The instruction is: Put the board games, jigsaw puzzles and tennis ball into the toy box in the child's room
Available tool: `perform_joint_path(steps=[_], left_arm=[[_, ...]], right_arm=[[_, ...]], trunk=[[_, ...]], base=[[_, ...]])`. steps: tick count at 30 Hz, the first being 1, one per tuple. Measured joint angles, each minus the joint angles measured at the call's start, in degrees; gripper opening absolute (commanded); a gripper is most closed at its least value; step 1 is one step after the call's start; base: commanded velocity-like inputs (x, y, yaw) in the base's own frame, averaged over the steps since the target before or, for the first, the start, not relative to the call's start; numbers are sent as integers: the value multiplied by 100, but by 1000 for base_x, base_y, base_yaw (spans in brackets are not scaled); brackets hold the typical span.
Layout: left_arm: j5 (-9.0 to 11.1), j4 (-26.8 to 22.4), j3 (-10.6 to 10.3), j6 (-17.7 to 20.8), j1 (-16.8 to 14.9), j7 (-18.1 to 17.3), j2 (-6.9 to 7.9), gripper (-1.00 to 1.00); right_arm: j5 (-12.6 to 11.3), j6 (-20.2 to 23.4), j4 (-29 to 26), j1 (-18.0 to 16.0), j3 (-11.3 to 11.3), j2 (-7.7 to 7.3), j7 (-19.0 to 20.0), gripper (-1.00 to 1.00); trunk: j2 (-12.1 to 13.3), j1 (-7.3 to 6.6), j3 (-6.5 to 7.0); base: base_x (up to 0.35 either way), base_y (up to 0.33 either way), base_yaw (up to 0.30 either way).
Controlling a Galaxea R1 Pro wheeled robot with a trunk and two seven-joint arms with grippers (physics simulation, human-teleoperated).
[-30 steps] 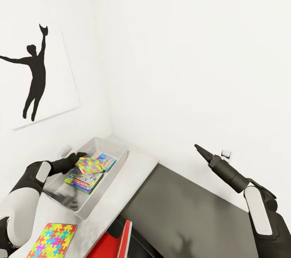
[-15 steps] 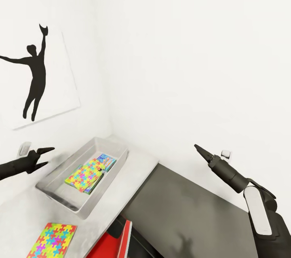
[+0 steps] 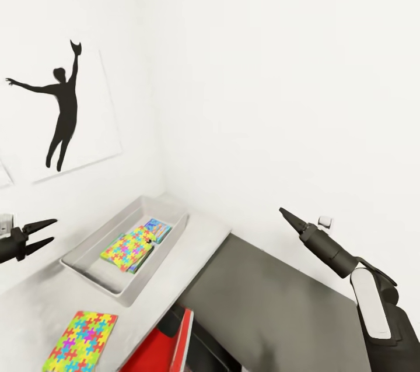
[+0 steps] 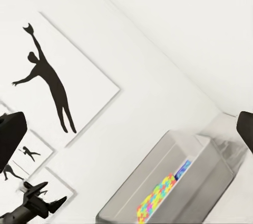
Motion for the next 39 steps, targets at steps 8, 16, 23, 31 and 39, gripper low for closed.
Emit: perform_joint_path(steps=[8,16,23,31,39], left_arm=[[6,-41,-197,-4,5,-163,-2,100],[-2,-43,-203,-13,6,-387,1,100],[2,-43,-206,-28,6,-402,2,100],[-1,-45,-206,-55,5,-407,2,100],[-3,-45,-213,-58,3,-404,2,100]], right_arm=[[8,-9,12,0,6,1,-4,100],[9,-9,17,0,12,2,-3,100],[10,-8,17,0,12,1,-5,100],[8,-8,18,-1,19,1,-5,100],[10,-8,18,-2,21,0,-5,100]], trunk=[[0,0,72],[0,0,142],[1,0,198],[-1,0,254],[-5,0,303]], base=[[-320,-1,103],[-325,-48,158],[-329,-6,192],[-300,109,208],[-258,195,219]])
